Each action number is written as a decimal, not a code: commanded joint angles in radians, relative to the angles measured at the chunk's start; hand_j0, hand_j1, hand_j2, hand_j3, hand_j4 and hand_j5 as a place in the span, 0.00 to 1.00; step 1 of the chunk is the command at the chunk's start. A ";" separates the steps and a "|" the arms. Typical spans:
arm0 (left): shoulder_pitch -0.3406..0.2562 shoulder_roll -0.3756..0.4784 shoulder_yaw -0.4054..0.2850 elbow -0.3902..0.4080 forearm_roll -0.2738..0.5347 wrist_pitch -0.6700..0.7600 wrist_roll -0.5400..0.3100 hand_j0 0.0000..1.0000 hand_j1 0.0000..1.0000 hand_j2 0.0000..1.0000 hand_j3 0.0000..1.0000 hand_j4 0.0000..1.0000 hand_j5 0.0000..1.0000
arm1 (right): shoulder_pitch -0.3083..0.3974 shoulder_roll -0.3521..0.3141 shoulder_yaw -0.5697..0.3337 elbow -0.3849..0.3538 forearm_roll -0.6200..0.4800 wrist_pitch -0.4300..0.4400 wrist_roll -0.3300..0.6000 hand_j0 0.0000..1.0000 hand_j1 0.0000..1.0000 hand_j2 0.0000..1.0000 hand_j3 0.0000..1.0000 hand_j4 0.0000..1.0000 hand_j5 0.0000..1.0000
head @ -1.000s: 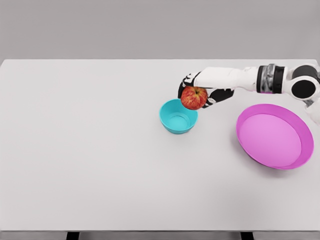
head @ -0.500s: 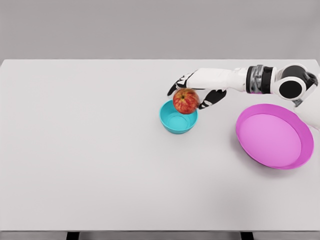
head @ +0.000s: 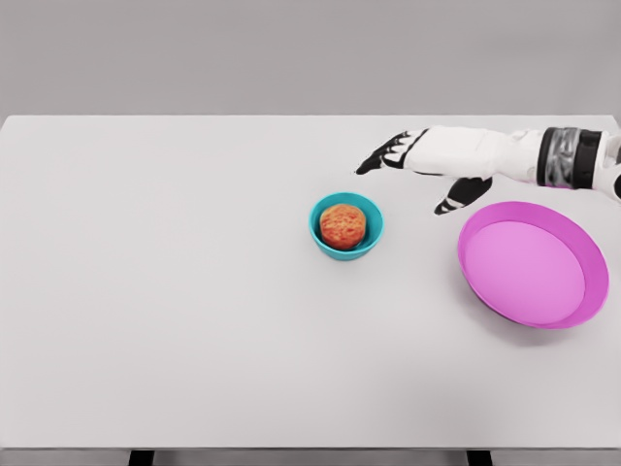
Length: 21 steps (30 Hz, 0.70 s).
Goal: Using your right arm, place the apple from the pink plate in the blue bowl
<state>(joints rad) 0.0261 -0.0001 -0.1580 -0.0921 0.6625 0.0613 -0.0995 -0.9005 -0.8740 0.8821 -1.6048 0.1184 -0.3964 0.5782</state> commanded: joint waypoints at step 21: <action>-0.032 0.000 0.018 -0.012 0.017 0.000 0.000 1.00 1.00 1.00 1.00 1.00 1.00 | 0.374 -0.028 -0.479 -0.081 -0.010 -0.030 0.033 1.00 1.00 1.00 1.00 1.00 1.00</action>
<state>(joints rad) -0.0107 -0.0001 -0.1504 -0.0996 0.6696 0.0610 -0.1000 -0.5246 -0.8941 0.4049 -1.6845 0.1140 -0.4247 0.6113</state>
